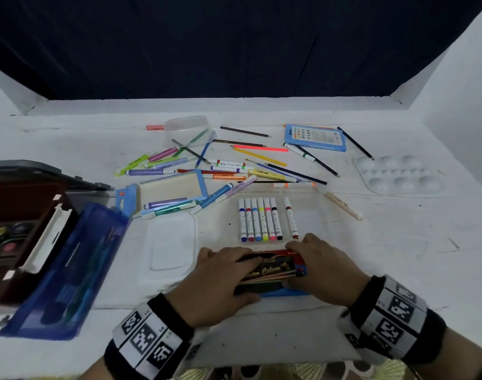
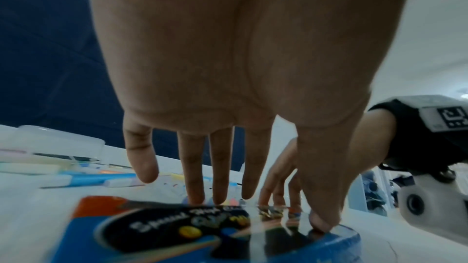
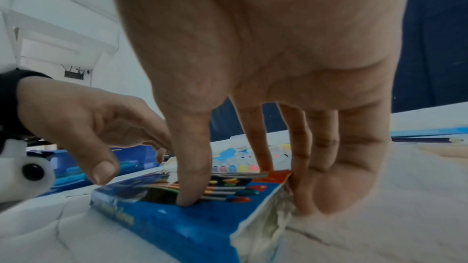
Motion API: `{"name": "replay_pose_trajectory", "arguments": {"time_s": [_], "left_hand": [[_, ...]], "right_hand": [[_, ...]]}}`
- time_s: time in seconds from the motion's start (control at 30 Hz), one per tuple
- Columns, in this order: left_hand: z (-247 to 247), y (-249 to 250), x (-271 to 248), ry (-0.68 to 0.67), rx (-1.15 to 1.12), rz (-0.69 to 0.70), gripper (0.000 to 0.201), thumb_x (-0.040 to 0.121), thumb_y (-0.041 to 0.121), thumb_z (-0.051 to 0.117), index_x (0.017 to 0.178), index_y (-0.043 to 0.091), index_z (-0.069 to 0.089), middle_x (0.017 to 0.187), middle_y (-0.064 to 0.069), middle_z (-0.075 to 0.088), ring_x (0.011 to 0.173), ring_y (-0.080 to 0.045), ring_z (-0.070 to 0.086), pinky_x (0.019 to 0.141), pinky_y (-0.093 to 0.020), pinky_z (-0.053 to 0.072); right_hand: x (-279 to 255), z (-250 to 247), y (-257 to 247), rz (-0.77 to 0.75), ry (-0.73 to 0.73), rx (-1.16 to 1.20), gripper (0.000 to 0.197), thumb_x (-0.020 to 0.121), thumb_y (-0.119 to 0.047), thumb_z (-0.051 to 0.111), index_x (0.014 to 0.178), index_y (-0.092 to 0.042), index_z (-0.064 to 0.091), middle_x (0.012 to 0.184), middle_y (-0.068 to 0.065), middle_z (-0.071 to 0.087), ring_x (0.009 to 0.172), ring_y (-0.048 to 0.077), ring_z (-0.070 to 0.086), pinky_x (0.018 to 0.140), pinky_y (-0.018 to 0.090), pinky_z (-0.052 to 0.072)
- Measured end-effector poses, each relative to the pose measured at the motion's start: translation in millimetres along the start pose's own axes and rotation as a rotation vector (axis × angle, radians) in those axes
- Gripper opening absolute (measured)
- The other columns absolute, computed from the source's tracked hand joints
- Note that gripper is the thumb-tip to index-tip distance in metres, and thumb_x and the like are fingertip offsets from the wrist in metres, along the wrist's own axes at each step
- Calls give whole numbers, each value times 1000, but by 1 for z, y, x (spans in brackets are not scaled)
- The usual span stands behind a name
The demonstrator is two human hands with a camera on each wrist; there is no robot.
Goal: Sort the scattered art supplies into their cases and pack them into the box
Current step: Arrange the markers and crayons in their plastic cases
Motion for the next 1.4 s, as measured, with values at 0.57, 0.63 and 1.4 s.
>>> {"name": "replay_pose_trajectory", "arguments": {"time_s": [0.57, 0.63, 1.4], "left_hand": [[-44, -57, -82, 337, -469, -177, 42, 92, 61, 53, 130, 42, 55, 118, 23, 60, 110, -1, 59, 94, -37, 49], [-60, -63, -97, 444, -519, -210, 43, 91, 60, 54, 130, 40, 57, 116, 23, 60, 109, -3, 60, 92, -32, 50], [-182, -314, -331, 737, -230, -297, 31, 101, 45, 46, 125, 33, 60, 121, 18, 58, 117, -3, 57, 96, -5, 35]], "right_hand": [[23, -27, -55, -359, 110, 487, 26, 87, -18, 72, 95, -23, 49, 80, -10, 63, 70, 8, 60, 57, 15, 43], [28, -26, -65, -366, 106, 570, 21, 90, -16, 69, 98, -21, 50, 86, -13, 63, 76, 6, 62, 61, 11, 45], [60, -50, -329, -298, 350, 1322, 22, 82, -28, 61, 99, -17, 69, 100, 12, 73, 92, 30, 71, 78, 39, 56]]}}
Point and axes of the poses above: each hand's wrist, its own x-axis towards the middle knuckle, its own z-axis out of the palm, y = z × x, the point moved 7 cm from there along x, towards the middle knuckle
